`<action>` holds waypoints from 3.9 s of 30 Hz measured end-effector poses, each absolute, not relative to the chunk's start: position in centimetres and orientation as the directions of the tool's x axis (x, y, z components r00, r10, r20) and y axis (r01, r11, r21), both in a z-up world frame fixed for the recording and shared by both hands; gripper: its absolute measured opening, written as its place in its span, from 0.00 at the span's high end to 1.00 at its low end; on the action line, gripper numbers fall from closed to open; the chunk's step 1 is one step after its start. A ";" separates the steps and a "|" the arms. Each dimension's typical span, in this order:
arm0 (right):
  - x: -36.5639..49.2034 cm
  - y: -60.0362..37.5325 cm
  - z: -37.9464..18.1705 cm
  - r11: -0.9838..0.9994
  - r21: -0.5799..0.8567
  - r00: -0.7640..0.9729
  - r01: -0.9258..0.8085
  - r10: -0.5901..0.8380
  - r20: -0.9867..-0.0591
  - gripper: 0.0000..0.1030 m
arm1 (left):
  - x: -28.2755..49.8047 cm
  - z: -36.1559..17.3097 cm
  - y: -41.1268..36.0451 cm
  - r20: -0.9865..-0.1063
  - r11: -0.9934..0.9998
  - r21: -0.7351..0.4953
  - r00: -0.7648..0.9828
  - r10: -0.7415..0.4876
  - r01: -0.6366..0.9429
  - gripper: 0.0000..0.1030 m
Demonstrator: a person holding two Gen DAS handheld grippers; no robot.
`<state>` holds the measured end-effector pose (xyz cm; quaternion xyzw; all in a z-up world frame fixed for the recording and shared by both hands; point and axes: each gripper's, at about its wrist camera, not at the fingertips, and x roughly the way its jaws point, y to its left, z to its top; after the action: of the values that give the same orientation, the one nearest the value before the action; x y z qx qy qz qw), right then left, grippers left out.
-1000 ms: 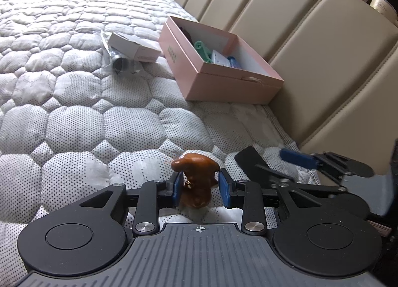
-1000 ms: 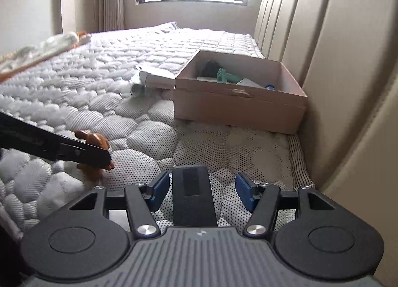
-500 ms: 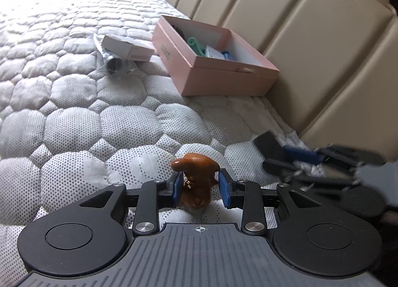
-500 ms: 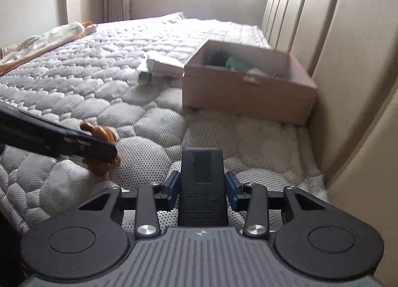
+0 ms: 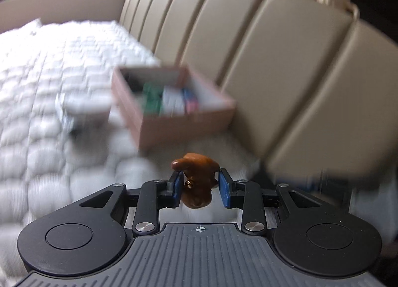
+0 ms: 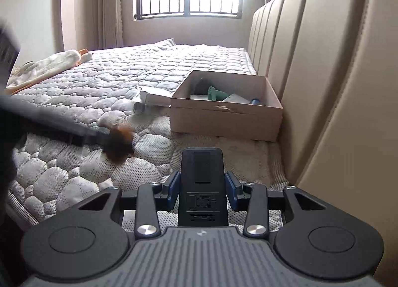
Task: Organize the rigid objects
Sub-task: 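Drop the brown teddy into the pink box with the left gripper, then lower the black remote into the pink box and open the right gripper, then grasp the clear bag with black item with the left gripper while the right grasps the white package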
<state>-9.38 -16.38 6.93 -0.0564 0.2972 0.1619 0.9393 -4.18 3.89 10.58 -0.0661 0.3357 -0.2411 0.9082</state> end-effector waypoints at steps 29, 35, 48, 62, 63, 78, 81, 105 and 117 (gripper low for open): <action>-5.5 -15.7 7.4 0.966 -0.010 0.764 -0.258 0.198 -0.615 0.63 | 2.8 7.9 7.7 -0.538 0.896 -0.361 0.727 -0.427 0.260 0.66; -0.7 -15.3 11.6 0.977 0.001 0.791 -0.214 0.174 -0.586 0.63 | 0.4 6.5 10.9 -0.602 0.904 -0.382 0.690 -0.402 0.193 0.66; 9.7 -12.7 14.3 0.996 -0.046 0.802 -0.078 0.035 -0.596 0.26 | -0.3 5.3 16.7 -0.591 0.925 -0.380 0.768 -0.246 0.004 0.66; 13.6 3.4 11.1 0.965 -0.051 0.643 -0.257 0.131 -0.755 0.25 | 1.3 2.6 22.6 -0.609 0.871 -0.484 0.746 -0.270 -0.079 0.66; 14.5 4.2 10.6 0.970 -0.037 0.629 -0.239 0.126 -0.767 0.25 | 1.2 2.6 22.7 -0.606 0.870 -0.487 0.748 -0.271 -0.079 0.66; 22.4 9.7 4.8 0.967 -0.180 0.601 -0.180 -0.036 -0.798 0.28 | 1.6 2.6 23.3 -0.592 0.862 -0.505 0.746 -0.305 -0.049 0.66; 22.5 8.8 4.5 0.973 -0.132 0.566 -0.189 -0.002 -0.825 0.41 | 1.8 2.4 23.4 -0.592 0.859 -0.509 0.745 -0.307 -0.050 0.66; 4.0 1.3 4.6 0.885 -0.148 0.549 -0.442 0.136 -0.825 0.22 | 1.8 1.7 23.0 -0.593 0.860 -0.505 0.752 -0.288 -0.069 0.66; -1.7 -4.9 2.9 0.881 -0.138 0.656 -0.453 0.224 -0.721 0.21 | 9.4 3.9 15.7 -0.693 0.971 -0.237 0.704 -0.154 -0.020 0.66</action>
<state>-1.69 -4.86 2.88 -0.1549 0.3694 0.1886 0.8967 9.43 15.65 3.89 -0.1138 0.3829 -0.0367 0.9160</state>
